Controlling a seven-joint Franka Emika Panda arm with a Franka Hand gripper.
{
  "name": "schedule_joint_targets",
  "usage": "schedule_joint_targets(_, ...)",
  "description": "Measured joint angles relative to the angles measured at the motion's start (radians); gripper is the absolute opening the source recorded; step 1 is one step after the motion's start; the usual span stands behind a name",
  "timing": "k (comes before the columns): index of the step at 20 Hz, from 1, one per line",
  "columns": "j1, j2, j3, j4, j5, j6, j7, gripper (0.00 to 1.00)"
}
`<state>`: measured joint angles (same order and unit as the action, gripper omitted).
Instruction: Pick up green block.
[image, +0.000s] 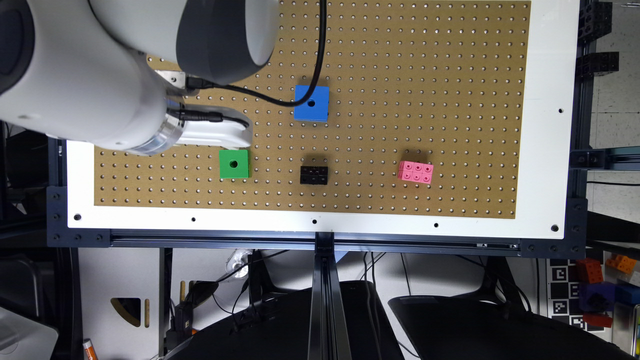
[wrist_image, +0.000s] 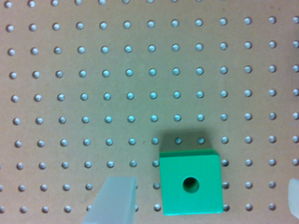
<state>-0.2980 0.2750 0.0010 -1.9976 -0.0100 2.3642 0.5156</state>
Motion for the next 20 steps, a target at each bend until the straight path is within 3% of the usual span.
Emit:
schedule_joint_targets(14,0.000,0.056,0.001,0.011,0.0000,0.008,0.000,1.00)
schedule_joint_targets(20,0.000,0.149,0.002,0.018,0.0000,0.084,0.000,1.00)
